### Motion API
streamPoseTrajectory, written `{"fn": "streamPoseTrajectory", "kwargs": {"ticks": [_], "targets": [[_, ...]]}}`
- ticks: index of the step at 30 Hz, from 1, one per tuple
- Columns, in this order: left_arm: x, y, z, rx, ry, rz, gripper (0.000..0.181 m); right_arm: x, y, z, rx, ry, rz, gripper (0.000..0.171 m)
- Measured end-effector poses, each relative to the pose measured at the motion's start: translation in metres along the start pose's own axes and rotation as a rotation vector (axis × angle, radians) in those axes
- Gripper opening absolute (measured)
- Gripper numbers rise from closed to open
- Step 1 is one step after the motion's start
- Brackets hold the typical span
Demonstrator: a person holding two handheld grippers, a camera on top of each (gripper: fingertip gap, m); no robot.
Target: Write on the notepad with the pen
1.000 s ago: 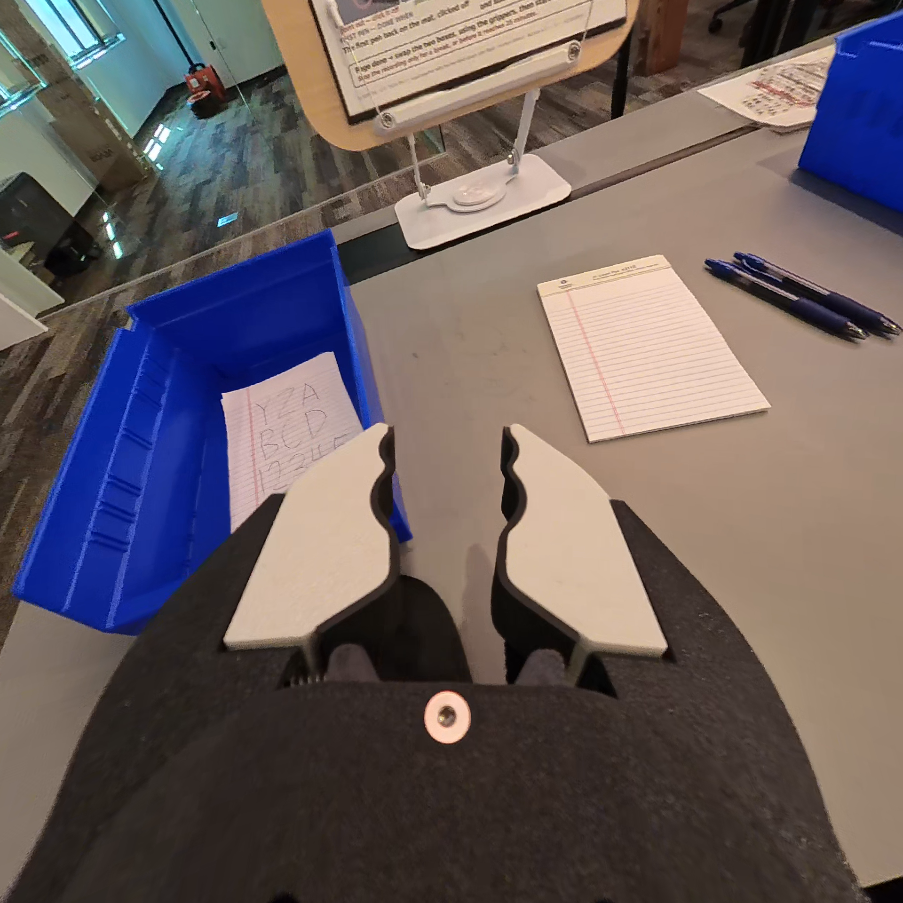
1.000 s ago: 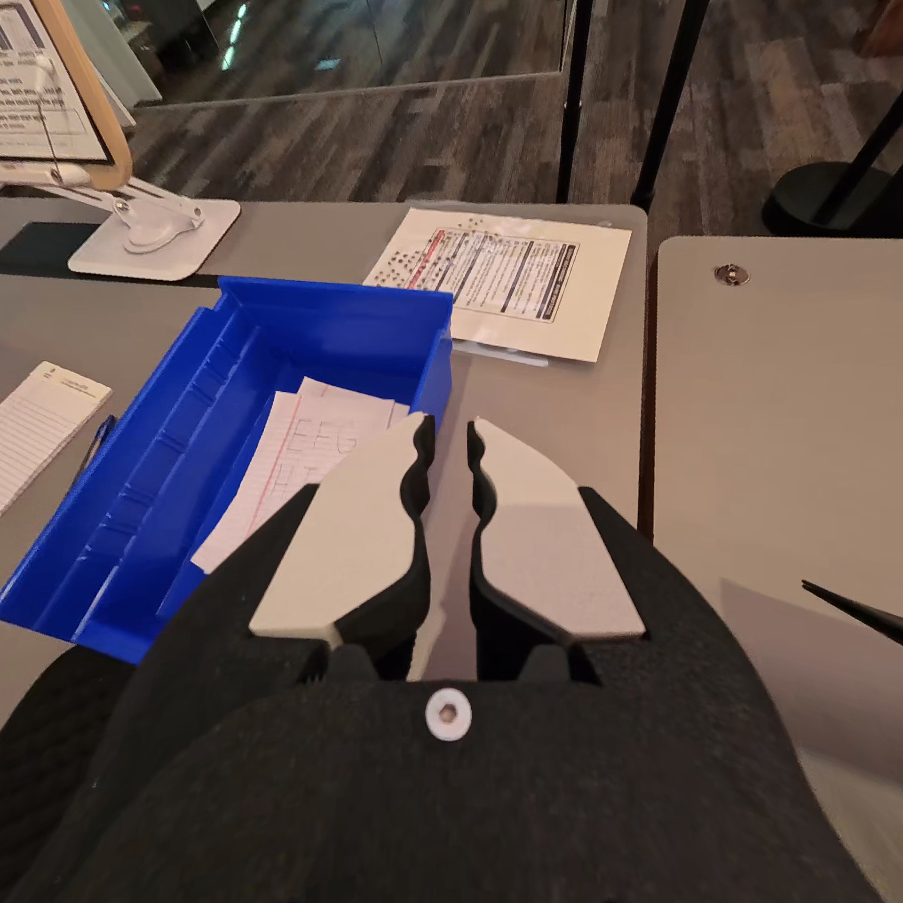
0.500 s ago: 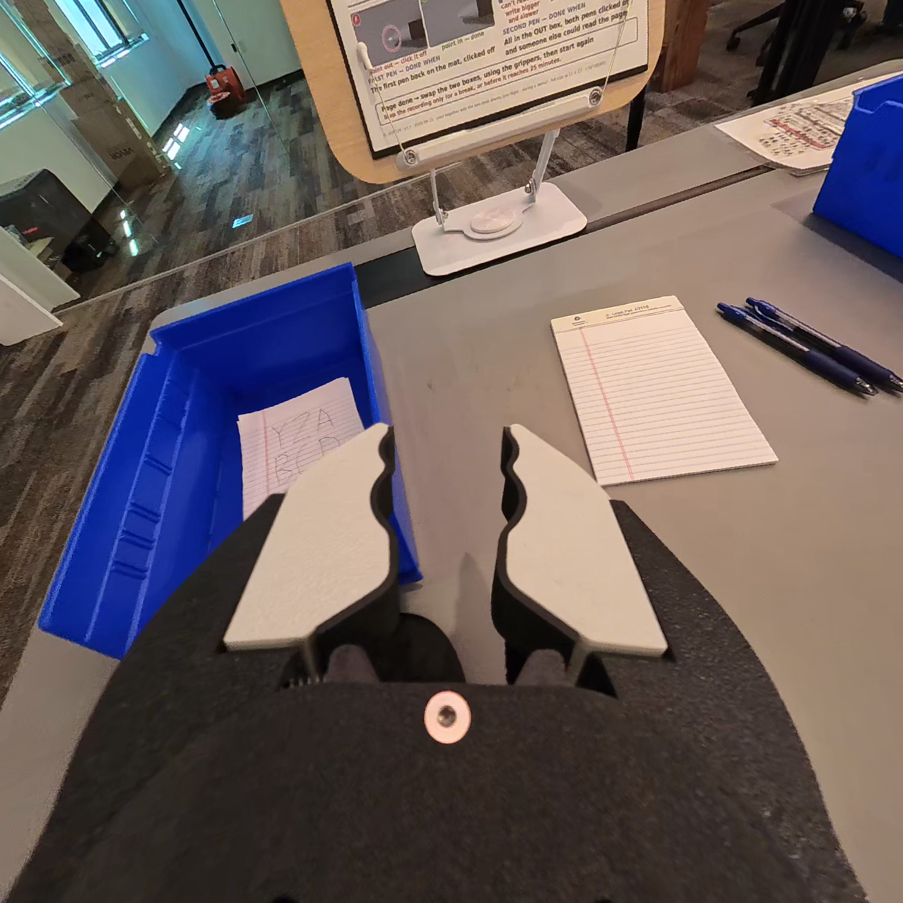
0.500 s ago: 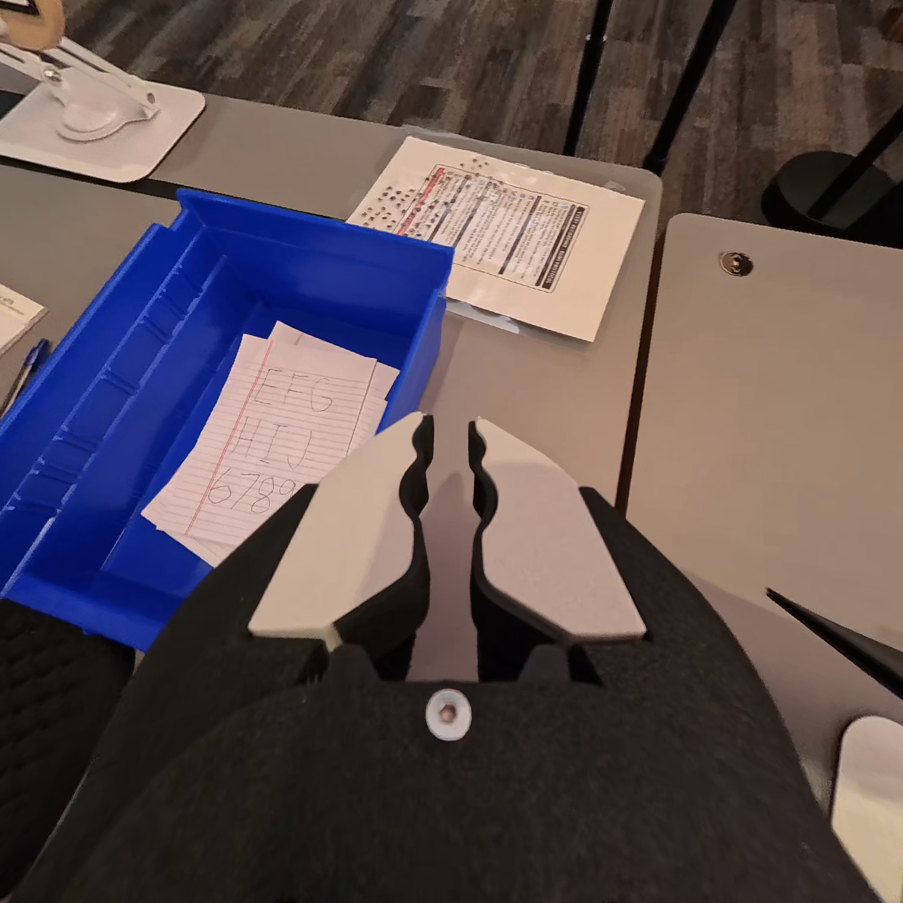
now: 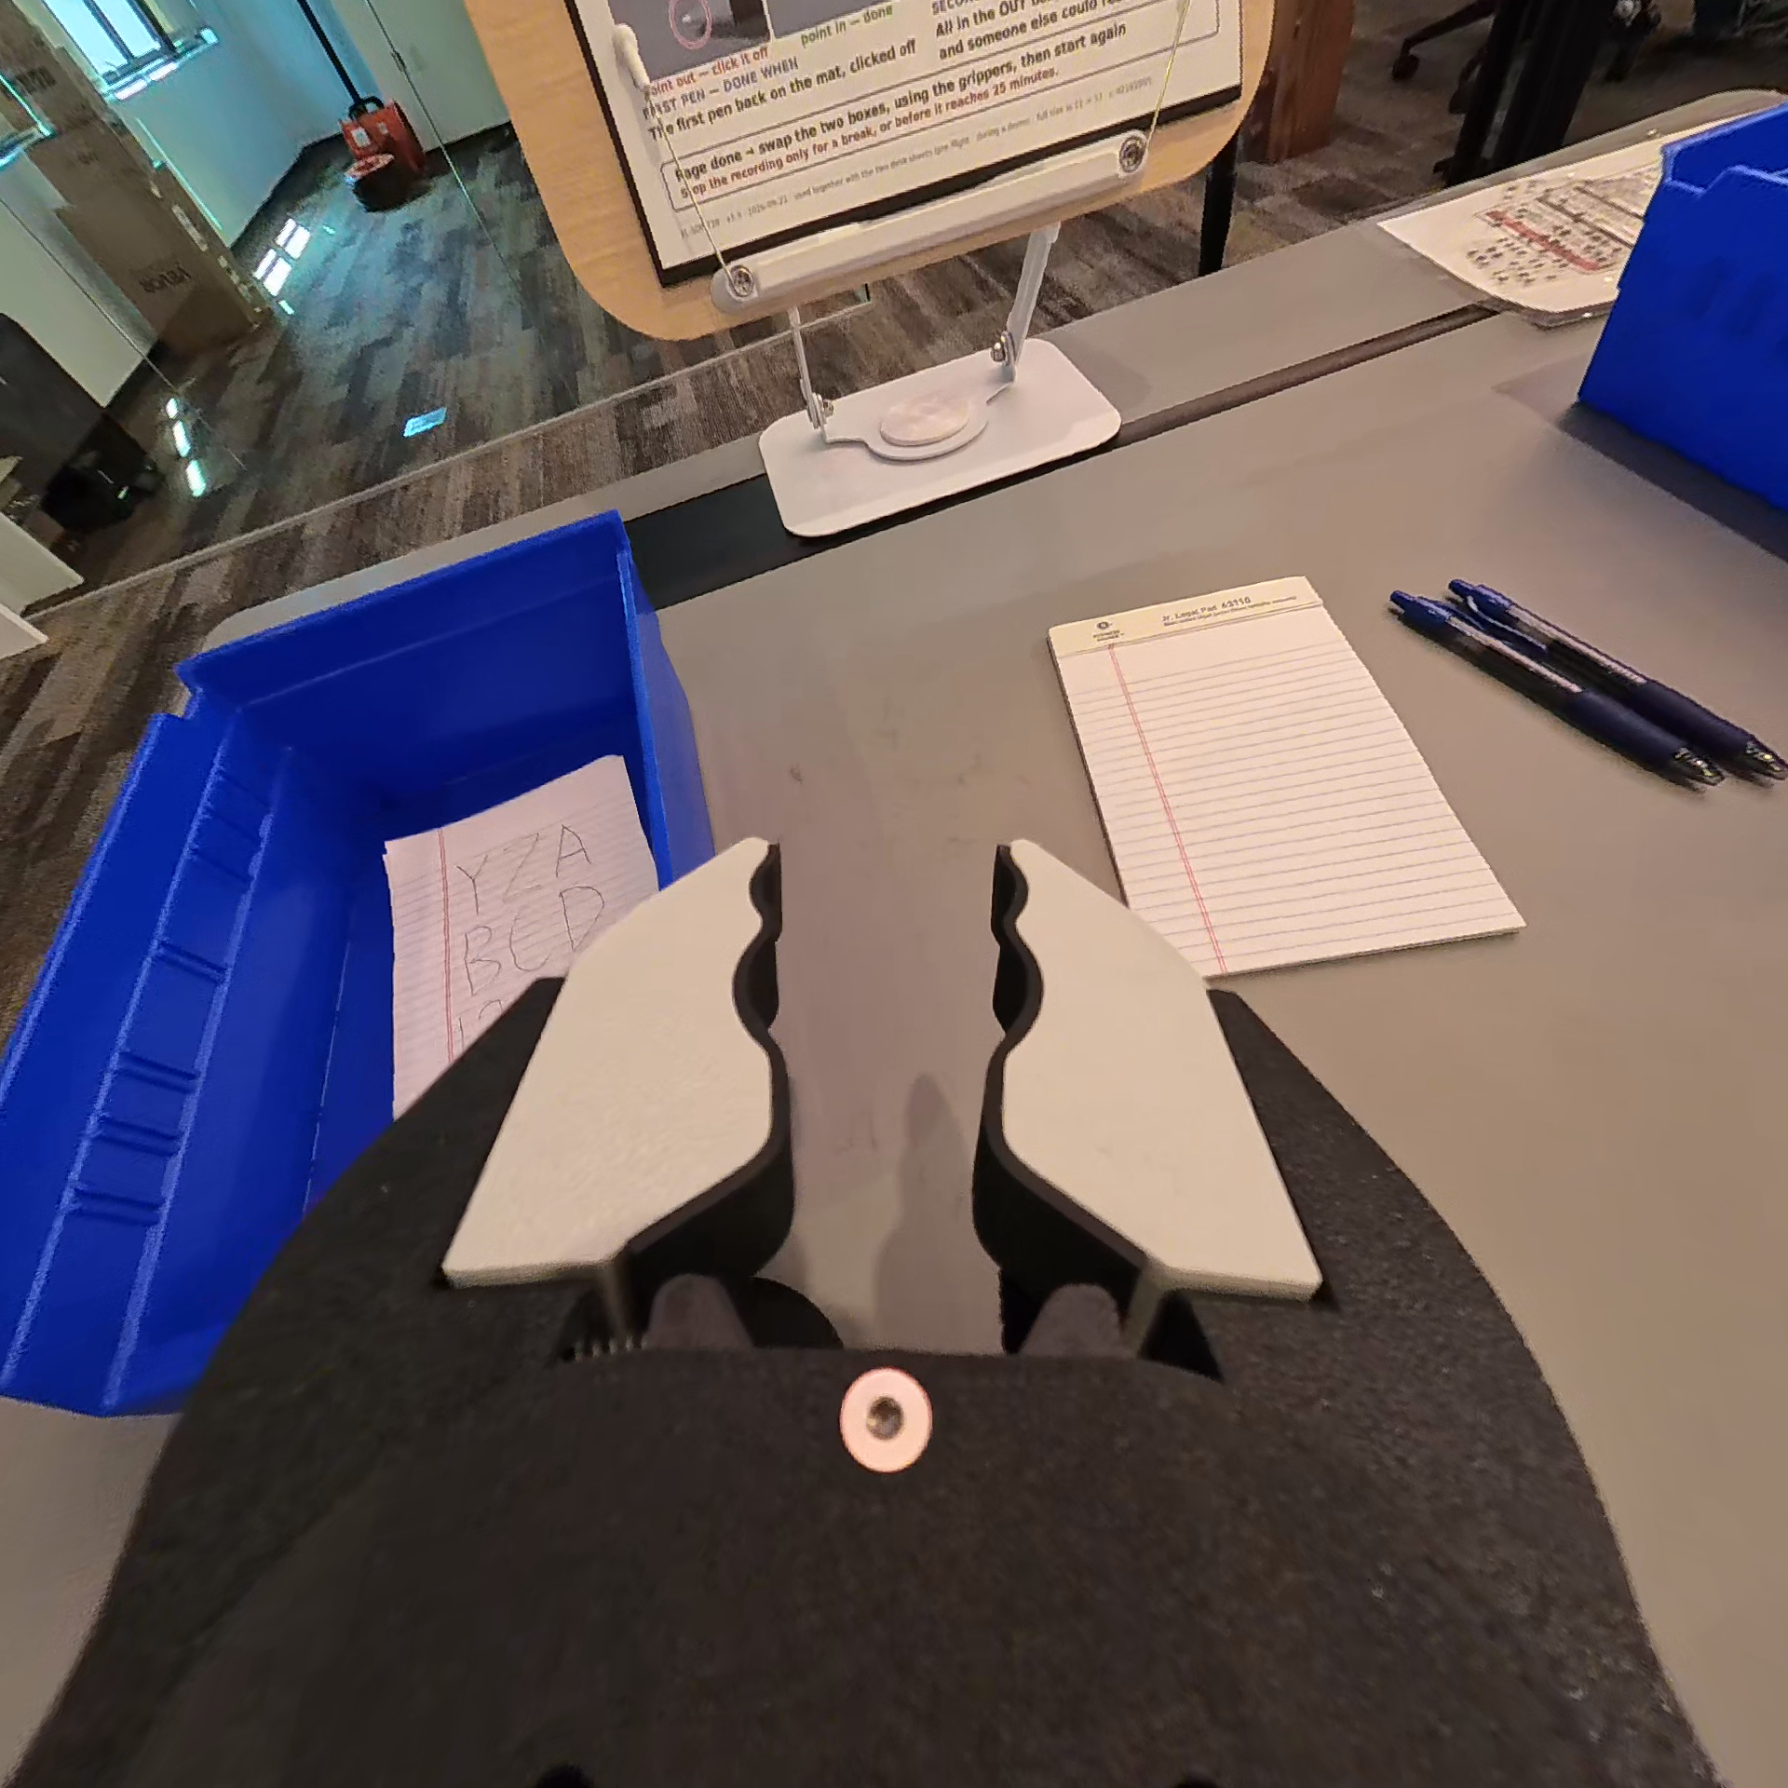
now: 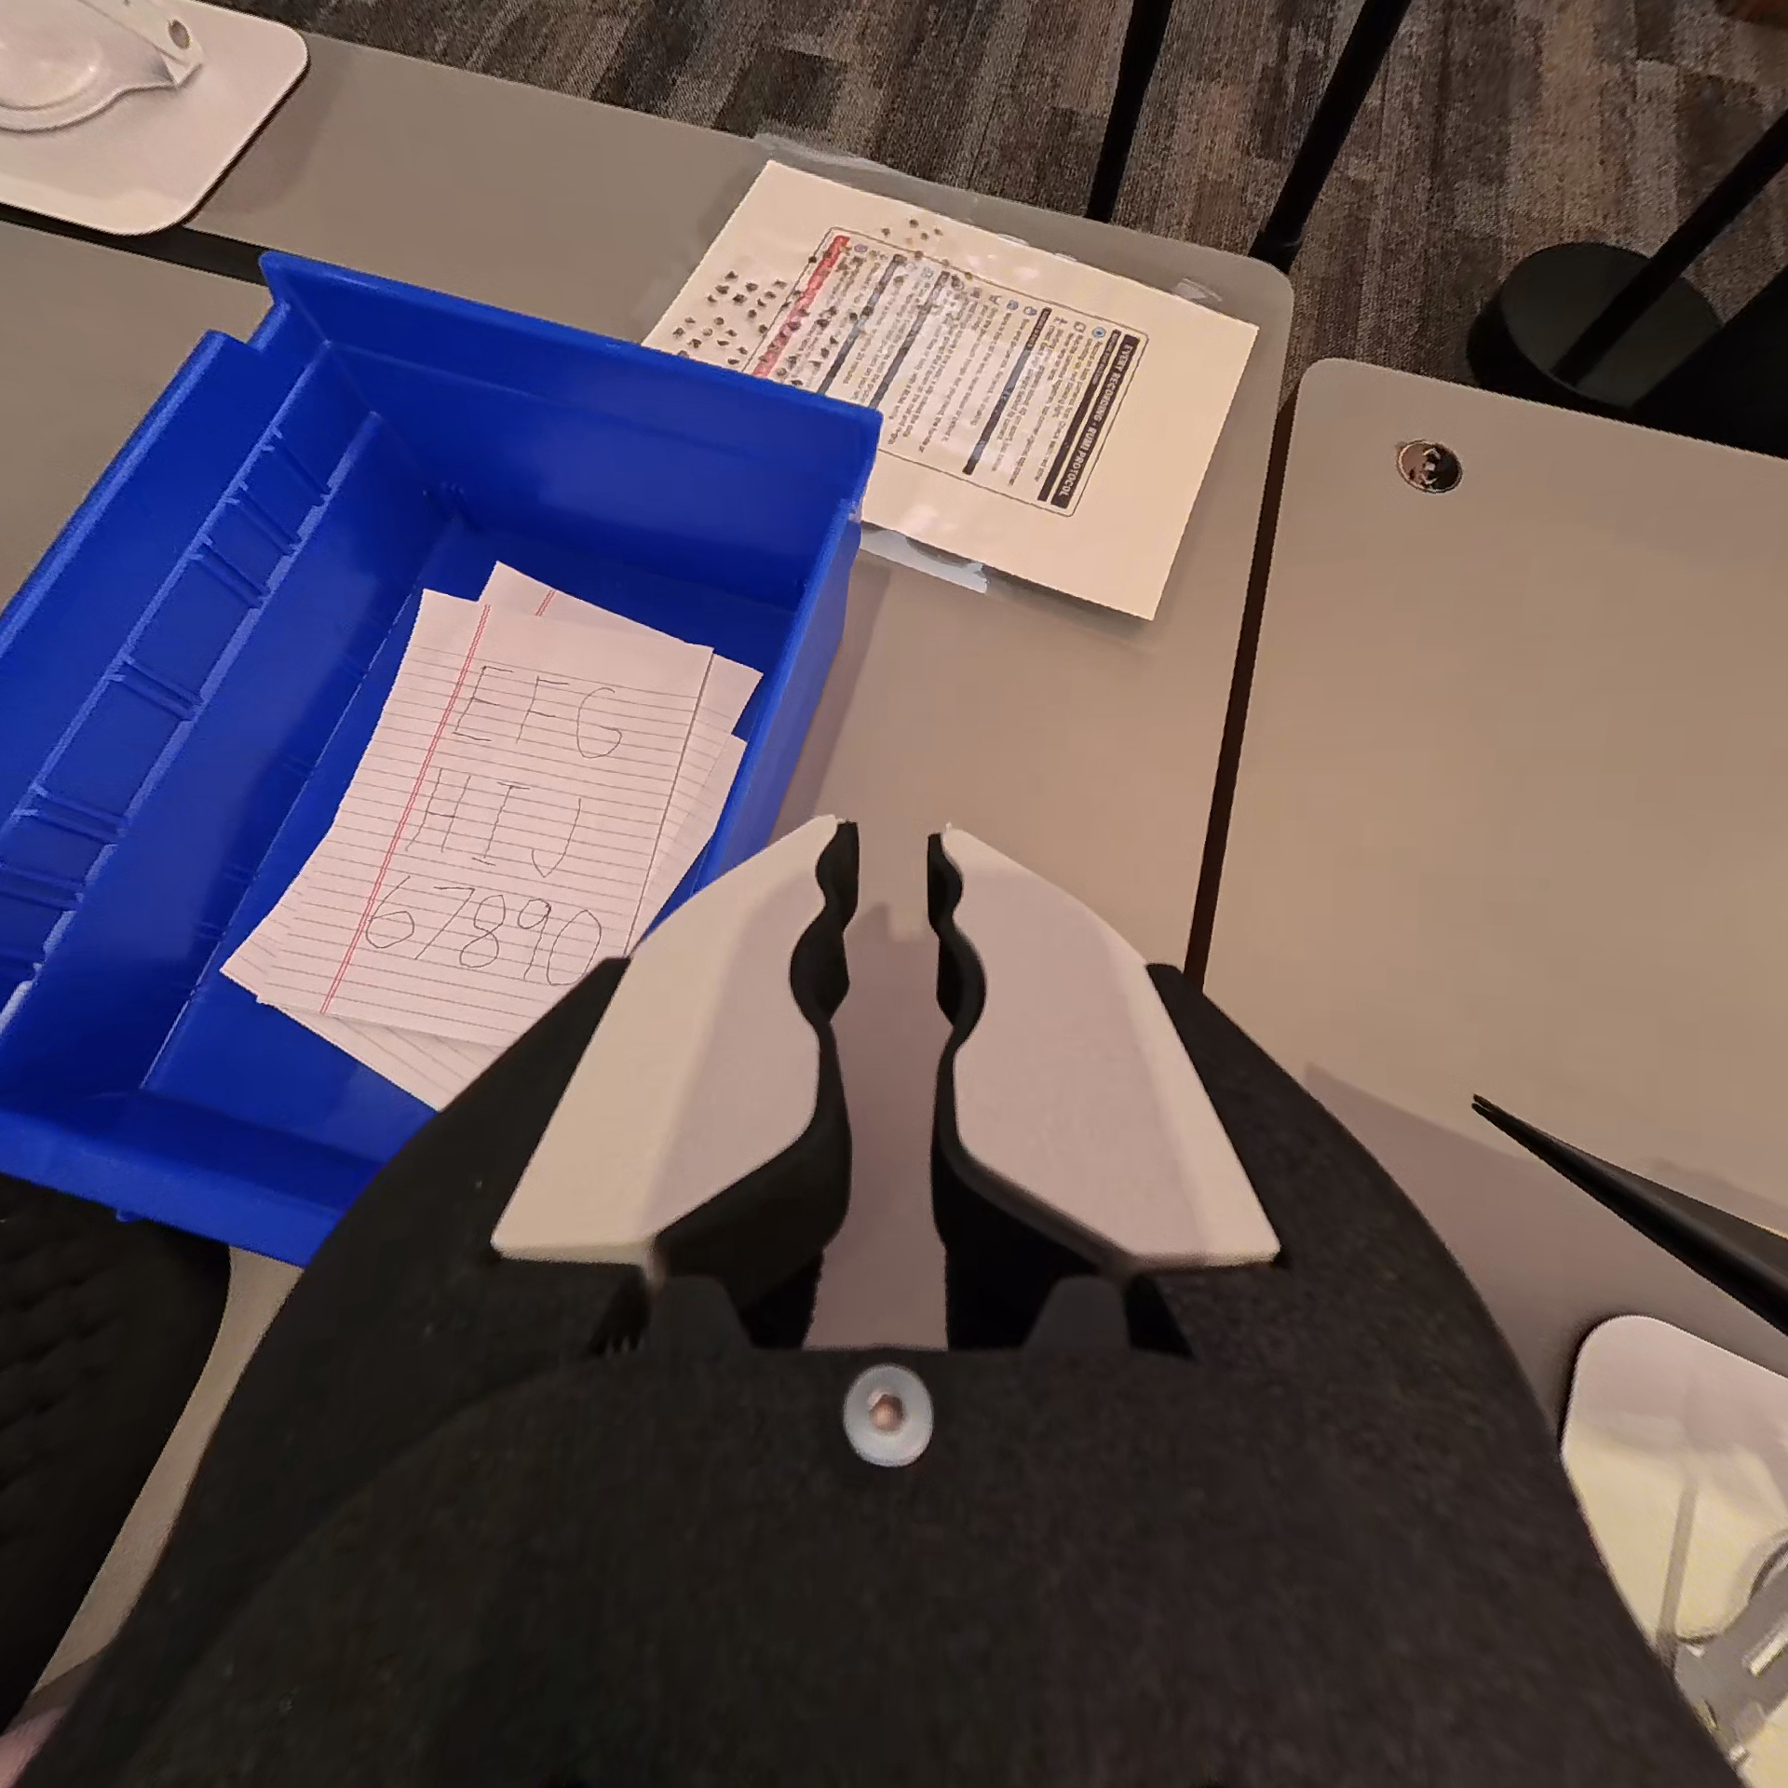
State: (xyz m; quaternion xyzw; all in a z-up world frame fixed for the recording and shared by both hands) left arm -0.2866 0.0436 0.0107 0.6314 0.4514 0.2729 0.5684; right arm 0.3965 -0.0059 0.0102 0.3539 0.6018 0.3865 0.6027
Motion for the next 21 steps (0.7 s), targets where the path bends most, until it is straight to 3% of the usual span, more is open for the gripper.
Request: {"fn": "streamPoseTrajectory", "kwargs": {"ticks": [21], "targets": [[-0.0061,-0.0069,-0.0031,-0.006,0.008,-0.025,0.041,-0.0025,0.0053,-0.0078,-0.043,-0.012,-0.020,0.013]]}}
Point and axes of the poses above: each gripper's, where its closed fingertips meet, x out along the fingers, y out of its top, z = x × y across the jaws, the point moved 3 cm from there along -x, back along the fingers, and after that the axes turned 14 degrees about z, right-handed, at the moved point
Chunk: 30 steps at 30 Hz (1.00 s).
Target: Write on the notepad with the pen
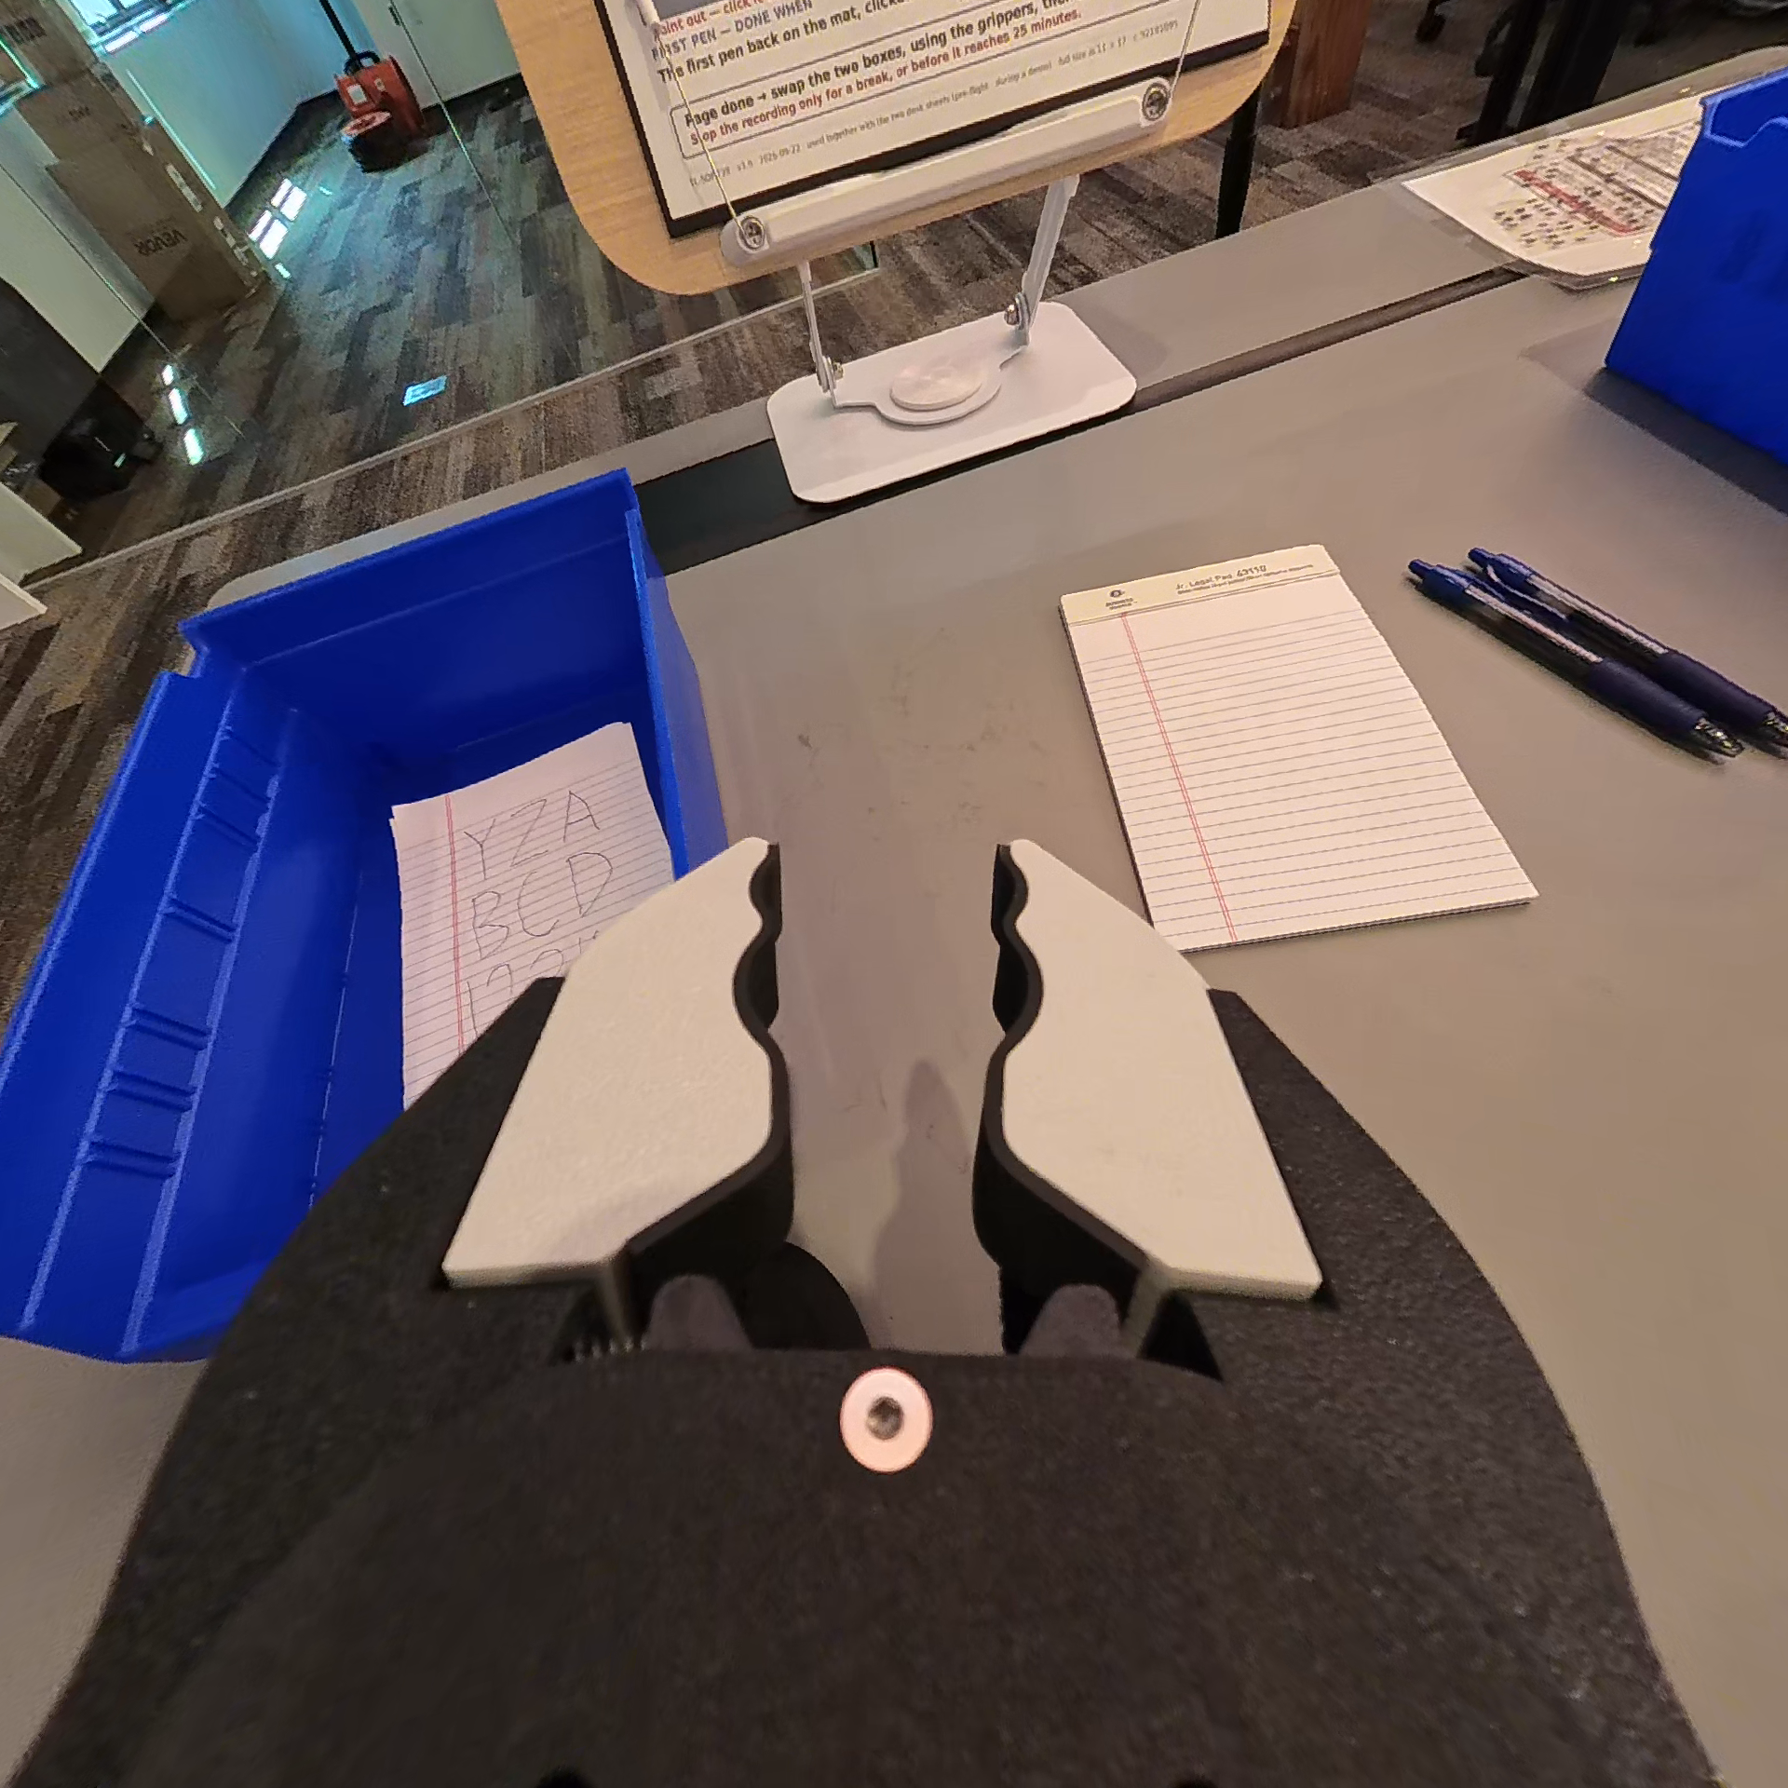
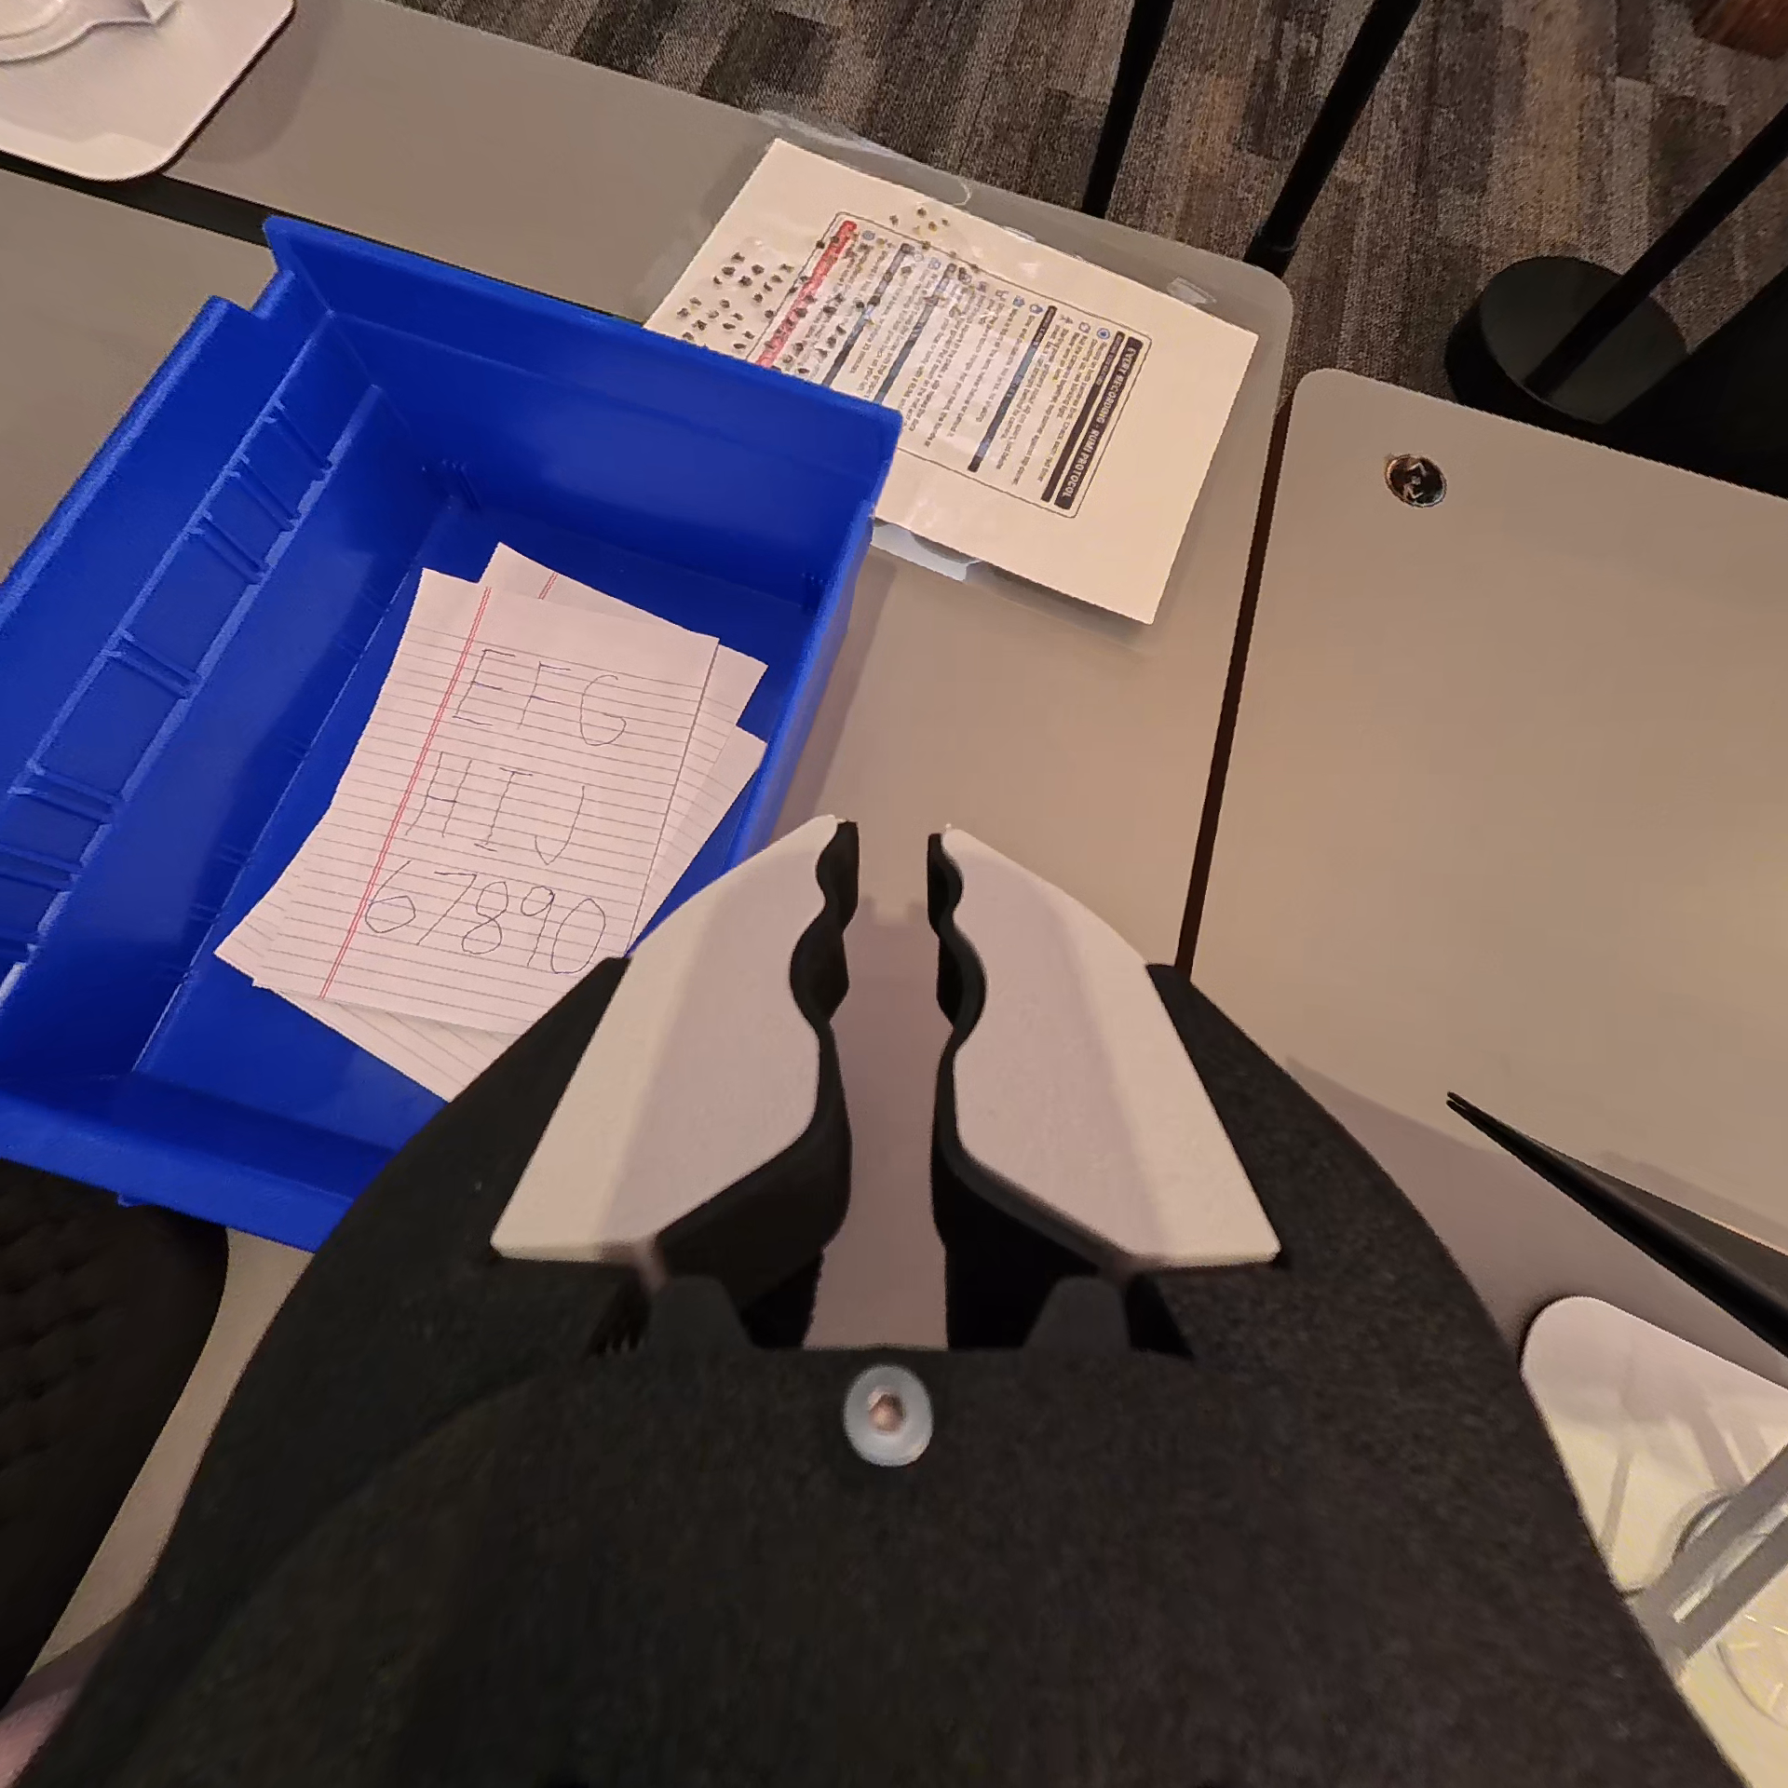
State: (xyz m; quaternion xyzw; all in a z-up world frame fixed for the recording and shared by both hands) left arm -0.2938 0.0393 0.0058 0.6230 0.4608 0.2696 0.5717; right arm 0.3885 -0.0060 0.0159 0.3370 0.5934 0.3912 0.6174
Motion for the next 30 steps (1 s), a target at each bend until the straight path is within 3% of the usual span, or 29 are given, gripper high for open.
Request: {"fn": "streamPoseTrajectory", "kwargs": {"ticks": [30], "targets": [[-0.002,0.001,0.002,-0.001,-0.009,-0.009,0.041,-0.001,0.006,-0.014,-0.062,0.009,-0.042,0.014]]}}
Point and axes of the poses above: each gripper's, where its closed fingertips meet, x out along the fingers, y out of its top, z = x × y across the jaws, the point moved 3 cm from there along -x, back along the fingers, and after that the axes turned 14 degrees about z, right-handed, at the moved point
